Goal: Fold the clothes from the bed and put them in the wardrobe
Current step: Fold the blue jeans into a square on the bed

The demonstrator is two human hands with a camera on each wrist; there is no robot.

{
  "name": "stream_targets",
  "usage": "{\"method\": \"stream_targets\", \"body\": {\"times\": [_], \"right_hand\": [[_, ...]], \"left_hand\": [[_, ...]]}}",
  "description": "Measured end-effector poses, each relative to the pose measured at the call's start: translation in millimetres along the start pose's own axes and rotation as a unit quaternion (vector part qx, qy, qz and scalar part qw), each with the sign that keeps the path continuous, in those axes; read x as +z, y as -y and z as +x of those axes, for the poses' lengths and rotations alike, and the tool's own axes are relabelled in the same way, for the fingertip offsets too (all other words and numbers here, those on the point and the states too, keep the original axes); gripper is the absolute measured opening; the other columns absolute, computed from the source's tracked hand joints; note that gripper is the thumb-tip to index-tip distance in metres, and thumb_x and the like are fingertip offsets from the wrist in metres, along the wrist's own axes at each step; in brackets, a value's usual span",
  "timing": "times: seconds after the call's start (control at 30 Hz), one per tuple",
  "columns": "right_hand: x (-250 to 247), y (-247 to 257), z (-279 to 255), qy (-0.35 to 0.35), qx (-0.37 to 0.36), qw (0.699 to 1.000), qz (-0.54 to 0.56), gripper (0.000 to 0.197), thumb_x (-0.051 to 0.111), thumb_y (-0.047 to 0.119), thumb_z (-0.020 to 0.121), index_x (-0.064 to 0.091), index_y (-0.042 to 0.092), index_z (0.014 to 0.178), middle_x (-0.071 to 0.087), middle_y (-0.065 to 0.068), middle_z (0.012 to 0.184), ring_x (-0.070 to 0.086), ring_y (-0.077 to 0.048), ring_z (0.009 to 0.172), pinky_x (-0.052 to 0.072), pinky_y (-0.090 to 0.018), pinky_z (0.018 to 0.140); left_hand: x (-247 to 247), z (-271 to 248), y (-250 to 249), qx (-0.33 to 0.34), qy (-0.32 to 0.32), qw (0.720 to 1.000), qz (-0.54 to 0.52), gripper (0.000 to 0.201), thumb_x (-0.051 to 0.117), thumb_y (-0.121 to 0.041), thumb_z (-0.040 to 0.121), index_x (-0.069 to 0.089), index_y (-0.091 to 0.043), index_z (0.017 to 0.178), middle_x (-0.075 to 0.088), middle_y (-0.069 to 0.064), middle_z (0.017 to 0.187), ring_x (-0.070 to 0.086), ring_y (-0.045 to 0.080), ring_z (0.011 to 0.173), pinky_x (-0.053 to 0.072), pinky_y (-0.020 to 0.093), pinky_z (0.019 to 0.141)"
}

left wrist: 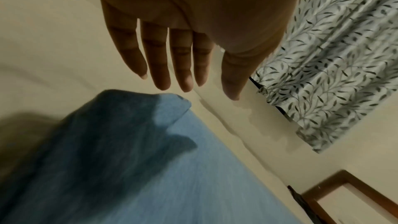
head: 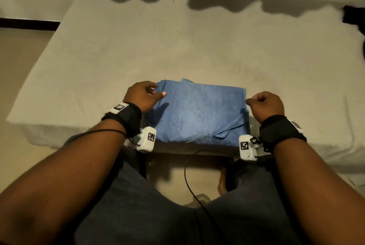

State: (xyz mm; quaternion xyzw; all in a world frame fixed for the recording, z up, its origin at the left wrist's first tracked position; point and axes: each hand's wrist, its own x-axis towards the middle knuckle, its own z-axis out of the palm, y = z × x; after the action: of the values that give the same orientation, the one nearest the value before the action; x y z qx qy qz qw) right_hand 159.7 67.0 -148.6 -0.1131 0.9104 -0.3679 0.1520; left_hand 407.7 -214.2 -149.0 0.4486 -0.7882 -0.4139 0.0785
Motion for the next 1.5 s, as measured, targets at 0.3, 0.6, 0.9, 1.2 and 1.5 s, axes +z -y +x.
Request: {"method": "stream_targets", "body": {"times": [0.3, 0.6, 0.9, 1.2, 1.5], "right_hand": [[17.4, -1.2, 60.7, 0.044, 0.025, 0.999, -0.009, 0.021, 0.074, 0.027, 0.090, 0.076, 0.007, 0.090, 0.072, -0.006, 0.088, 0.067, -0.024, 0.090, 0.047, -0.028, 0.081], [32.4, -7.0, 77.4, 0.092, 0.028, 0.995, -0.031, 0.042, 0.069, 0.032, 0.093, 0.067, -0.006, 0.078, 0.068, -0.024, 0.082, 0.062, -0.029, 0.071, 0.053, -0.036, 0.073], [31.0, -11.8, 78.4, 0.065, 0.091, 0.990, -0.091, 0.031, 0.062, 0.023, 0.092, 0.073, -0.006, 0.092, 0.070, -0.022, 0.095, 0.064, -0.038, 0.097, 0.046, -0.033, 0.075], [41.2, -11.1, 63.3, 0.011, 0.048, 0.998, 0.026, 0.027, 0.068, 0.024, 0.093, 0.064, 0.021, 0.066, 0.060, 0.004, 0.066, 0.052, -0.008, 0.059, 0.044, -0.022, 0.061], [38.1, -9.2, 68.4, 0.000, 0.070, 0.996, 0.050, 0.022, 0.072, 0.019, 0.086, 0.067, 0.020, 0.065, 0.063, -0.003, 0.072, 0.056, -0.015, 0.068, 0.048, -0.030, 0.069]], "left_hand": [[31.1, 81.5, -4.7, -0.023, 0.040, 0.999, -0.007, 0.029, 0.078, -0.049, 0.084, 0.073, -0.022, 0.094, 0.070, -0.008, 0.091, 0.064, 0.008, 0.084, 0.044, 0.020, 0.067], [46.0, 109.8, -5.9, -0.093, 0.032, 0.959, 0.267, 0.039, 0.064, -0.044, 0.095, 0.073, -0.007, 0.102, 0.071, 0.019, 0.108, 0.065, 0.040, 0.099, 0.046, 0.034, 0.076], [45.0, 103.0, 7.0, -0.055, 0.005, 0.998, -0.001, 0.026, 0.055, -0.039, 0.102, 0.063, -0.016, 0.093, 0.064, 0.000, 0.098, 0.057, 0.020, 0.097, 0.036, 0.026, 0.082], [35.2, 91.7, 6.2, -0.138, 0.014, 0.975, -0.174, 0.041, 0.082, -0.021, 0.085, 0.067, -0.028, 0.122, 0.071, 0.006, 0.115, 0.068, 0.023, 0.104, 0.056, 0.039, 0.095], [40.5, 97.1, 4.3, -0.104, -0.015, 0.994, -0.030, 0.065, 0.062, -0.069, 0.087, 0.047, -0.014, 0.057, 0.047, 0.003, 0.058, 0.043, 0.018, 0.056, 0.036, 0.031, 0.062]]}}
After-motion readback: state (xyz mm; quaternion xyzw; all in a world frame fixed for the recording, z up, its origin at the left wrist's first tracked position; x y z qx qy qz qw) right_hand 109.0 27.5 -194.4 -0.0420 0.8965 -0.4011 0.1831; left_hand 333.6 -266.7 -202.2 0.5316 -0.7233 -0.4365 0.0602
